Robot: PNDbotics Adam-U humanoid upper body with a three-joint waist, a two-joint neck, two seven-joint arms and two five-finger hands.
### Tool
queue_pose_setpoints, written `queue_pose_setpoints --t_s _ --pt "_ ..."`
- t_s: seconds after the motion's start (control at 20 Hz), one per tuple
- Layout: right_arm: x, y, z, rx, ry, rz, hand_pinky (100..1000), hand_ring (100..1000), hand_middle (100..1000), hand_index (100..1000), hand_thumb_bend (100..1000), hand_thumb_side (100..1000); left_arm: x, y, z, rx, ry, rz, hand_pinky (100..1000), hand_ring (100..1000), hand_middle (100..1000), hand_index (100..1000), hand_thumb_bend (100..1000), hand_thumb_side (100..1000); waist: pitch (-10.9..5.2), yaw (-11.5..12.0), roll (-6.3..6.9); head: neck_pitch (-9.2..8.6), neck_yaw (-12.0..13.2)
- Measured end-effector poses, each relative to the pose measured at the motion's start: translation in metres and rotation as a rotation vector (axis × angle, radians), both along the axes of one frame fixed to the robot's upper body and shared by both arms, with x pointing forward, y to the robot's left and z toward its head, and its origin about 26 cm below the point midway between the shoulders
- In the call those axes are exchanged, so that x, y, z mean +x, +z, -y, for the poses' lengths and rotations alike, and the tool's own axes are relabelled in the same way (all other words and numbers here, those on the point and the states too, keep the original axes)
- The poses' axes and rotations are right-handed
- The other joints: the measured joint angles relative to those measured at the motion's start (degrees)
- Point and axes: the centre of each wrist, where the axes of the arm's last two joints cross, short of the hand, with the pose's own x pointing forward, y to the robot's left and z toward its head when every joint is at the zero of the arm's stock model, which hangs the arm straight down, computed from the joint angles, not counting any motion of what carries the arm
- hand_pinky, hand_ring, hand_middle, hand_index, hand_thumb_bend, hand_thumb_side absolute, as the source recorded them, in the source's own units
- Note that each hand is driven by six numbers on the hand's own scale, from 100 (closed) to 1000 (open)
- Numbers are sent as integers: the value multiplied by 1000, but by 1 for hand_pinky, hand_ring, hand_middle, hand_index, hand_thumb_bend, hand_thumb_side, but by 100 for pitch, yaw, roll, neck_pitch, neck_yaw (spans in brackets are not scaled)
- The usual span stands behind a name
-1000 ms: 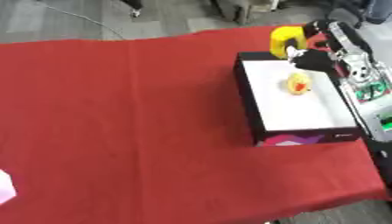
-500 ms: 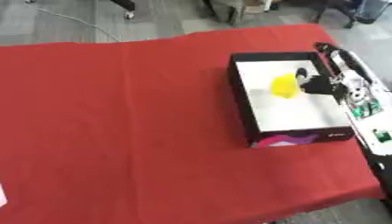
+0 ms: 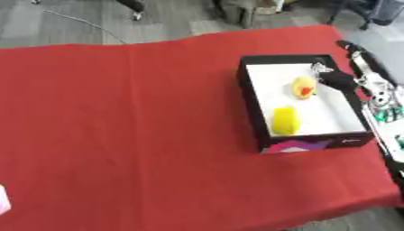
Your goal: Pick up the objects with one hand, pass them to the other hand, and then place them into the box on the other side of the table.
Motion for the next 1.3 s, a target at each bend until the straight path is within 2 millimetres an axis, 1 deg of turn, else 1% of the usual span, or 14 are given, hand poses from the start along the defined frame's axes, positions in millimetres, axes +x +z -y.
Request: queue_pose_setpoints --t_s 0.1,0.3,0.5,0.6,0.7,0.75,0.8,0.85,0.9,1.1,1.3 --pt "-3 7 -6 49 46 49 1000 1000 1000 1000 100 475 -1 3 -3 1 -26 -75 716 714 692 856 261 679 -1 21 19 19 128" --pt "-6 20 -21 103 140 126 1000 1000 1000 1000 100 457 -1 12 -6 4 -109 -277 774 764 748 890 354 617 -4 52 50 70 336" --pt "-10 28 -34 110 207 161 1000 1000 1000 1000 100 454 -3 24 -6 43 -187 -478 813 794 781 899 510 488 -31 71 79 114 645" --pt "-11 29 -38 107 229 161 1000 1000 1000 1000 100 455 -3 29 -5 73 -212 -570 832 806 797 905 596 426 -48 92 87 123 796" --pt "-12 30 -41 102 245 159 1000 1000 1000 1000 100 455 -3 31 -5 107 -234 -660 848 820 810 902 627 403 -55 96 103 125 907" --pt "-13 30 -41 101 251 159 1000 1000 1000 1000 100 456 -3 31 -5 126 -244 -705 858 828 817 903 652 357 -59 96 107 125 944" --pt "-13 31 -42 100 256 158 1000 1000 1000 1000 100 456 -2 30 -5 148 -256 -747 862 831 820 902 646 389 -67 94 107 126 971" --pt "-13 30 -43 99 260 156 1000 1000 1000 1000 100 440 -1 29 -6 170 -263 -784 870 837 825 901 658 347 -71 93 106 126 990" --pt "-13 31 -43 99 264 155 1000 1000 1000 1000 100 455 1 29 -7 199 -268 -808 875 840 829 900 653 366 -72 92 106 126 1007" --pt "-13 30 -45 99 274 148 1000 1000 1000 1000 100 458 8 26 -9 331 -268 -832 876 839 826 889 662 339 -72 75 106 129 1061" --pt "-13 30 -45 99 276 142 1000 1000 1000 1000 100 460 13 24 -9 415 -242 -840 877 840 826 879 655 338 -72 67 106 162 1133"
